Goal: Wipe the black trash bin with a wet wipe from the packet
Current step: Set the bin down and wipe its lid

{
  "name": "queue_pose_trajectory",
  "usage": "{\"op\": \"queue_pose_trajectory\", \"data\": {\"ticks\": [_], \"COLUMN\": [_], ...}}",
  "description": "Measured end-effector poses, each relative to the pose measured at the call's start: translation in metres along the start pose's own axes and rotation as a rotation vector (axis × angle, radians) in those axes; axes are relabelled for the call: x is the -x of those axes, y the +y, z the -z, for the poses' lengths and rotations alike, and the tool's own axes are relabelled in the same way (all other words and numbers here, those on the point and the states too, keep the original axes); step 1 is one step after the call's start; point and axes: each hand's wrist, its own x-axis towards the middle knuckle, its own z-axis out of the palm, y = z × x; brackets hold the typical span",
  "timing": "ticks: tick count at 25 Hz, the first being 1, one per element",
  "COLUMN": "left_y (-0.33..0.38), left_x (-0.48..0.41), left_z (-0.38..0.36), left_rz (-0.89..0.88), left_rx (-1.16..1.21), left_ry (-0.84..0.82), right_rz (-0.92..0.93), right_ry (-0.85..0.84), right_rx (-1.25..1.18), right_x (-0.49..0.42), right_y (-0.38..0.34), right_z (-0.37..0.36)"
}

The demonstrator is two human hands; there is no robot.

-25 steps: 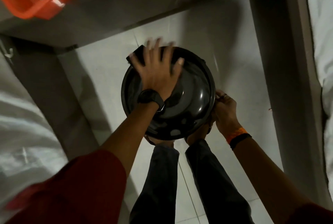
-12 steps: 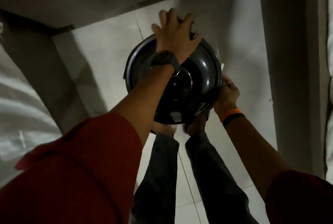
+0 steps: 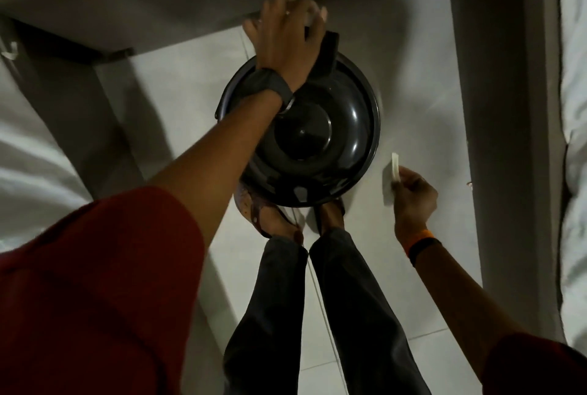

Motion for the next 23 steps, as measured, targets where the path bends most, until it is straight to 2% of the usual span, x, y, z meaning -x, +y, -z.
{"op": "queue_pose_trajectory", "data": {"ticks": [2, 4, 8, 9, 16, 19, 23], "left_y": [-0.025, -0.057, -0.093, -0.094, -0.052, -0.039, -0.050], "left_x": [0.001, 0.004, 0.044, 0.060, 0.119, 0.127, 0.124], "left_z": [0.033, 0.063, 0.077, 0.070, 0.024, 0.016, 0.028], "left_rz": [0.007, 0.068, 0.301, 0.326, 0.525, 0.557, 0.550], "left_rx": [-0.005, 0.037, 0.243, 0.264, 0.522, 0.500, 0.322], "left_ry": [0.032, -0.063, -0.576, -0.632, -0.354, -0.323, -0.311], "right_rz": [0.058, 0.112, 0.095, 0.087, 0.136, 0.146, 0.118], "right_ry": [-0.053, -0.085, -0.091, -0.096, -0.144, -0.103, -0.005], "right_rx": [0.130, 0.235, 0.219, 0.196, 0.176, 0.177, 0.134], "right_x": [0.018, 0.037, 0.057, 0.058, 0.052, 0.048, 0.043], "right_y": [0.017, 0.026, 0.025, 0.022, 0.000, -0.003, -0.006], "right_z": [0.022, 0.038, 0.047, 0.045, 0.026, 0.030, 0.043]}}
